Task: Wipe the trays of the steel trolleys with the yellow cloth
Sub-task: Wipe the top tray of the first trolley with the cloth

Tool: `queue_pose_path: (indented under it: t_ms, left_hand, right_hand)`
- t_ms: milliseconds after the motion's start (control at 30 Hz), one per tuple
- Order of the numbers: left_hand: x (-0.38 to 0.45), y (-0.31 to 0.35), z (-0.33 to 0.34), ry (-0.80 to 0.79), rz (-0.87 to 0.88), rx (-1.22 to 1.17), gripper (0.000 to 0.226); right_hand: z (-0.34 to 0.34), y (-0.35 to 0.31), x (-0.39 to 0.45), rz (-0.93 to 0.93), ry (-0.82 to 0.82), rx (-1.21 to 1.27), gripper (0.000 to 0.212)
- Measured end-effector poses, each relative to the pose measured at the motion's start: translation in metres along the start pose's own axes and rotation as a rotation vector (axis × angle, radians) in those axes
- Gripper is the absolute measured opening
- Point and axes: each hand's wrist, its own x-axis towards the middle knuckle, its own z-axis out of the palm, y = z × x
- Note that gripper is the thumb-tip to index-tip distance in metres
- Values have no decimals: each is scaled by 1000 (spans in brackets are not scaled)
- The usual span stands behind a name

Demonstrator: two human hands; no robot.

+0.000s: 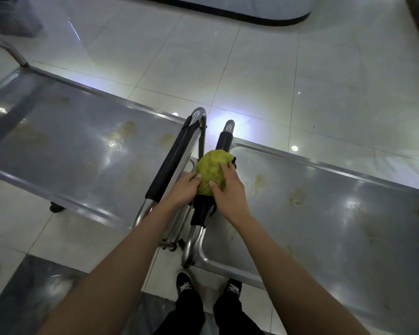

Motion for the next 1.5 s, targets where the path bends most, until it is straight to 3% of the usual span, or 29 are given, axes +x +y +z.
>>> queue_pose_path:
  t_ms: [200,333,733,900,1000,1167,1367,1500]
  left_hand:
    - [4,4,-2,-4,-82,-173,24]
    - [10,3,-6,3,-144,-109,31]
    - [-6,-5,-11,139,100,-85,44]
    - [-10,-4,-13,203,118,-130,41]
    - [-10,-7,-16,203,132,-71,39]
    - [-9,-10,-20,215,165,-40,39]
    - [-15,5,-20,128,256,-49,39]
    - [-18,16,-15,94,341,12,36]
  right_hand:
    - [-3,-7,-1,45,75,145,59]
    - [-4,-10,-1,77,108,235,55]
    - [5,-5,-17,-36,71,106,56]
    - [23,-11,-18,19,-40,-94,84]
    - [30,-12,-16,38,-33,-141,88]
    - [29,-16,-14,54,71,-117,68]
    - [18,-20,-9,23,157,-50,22]
    - [8,-19,-12,17,223,63,12]
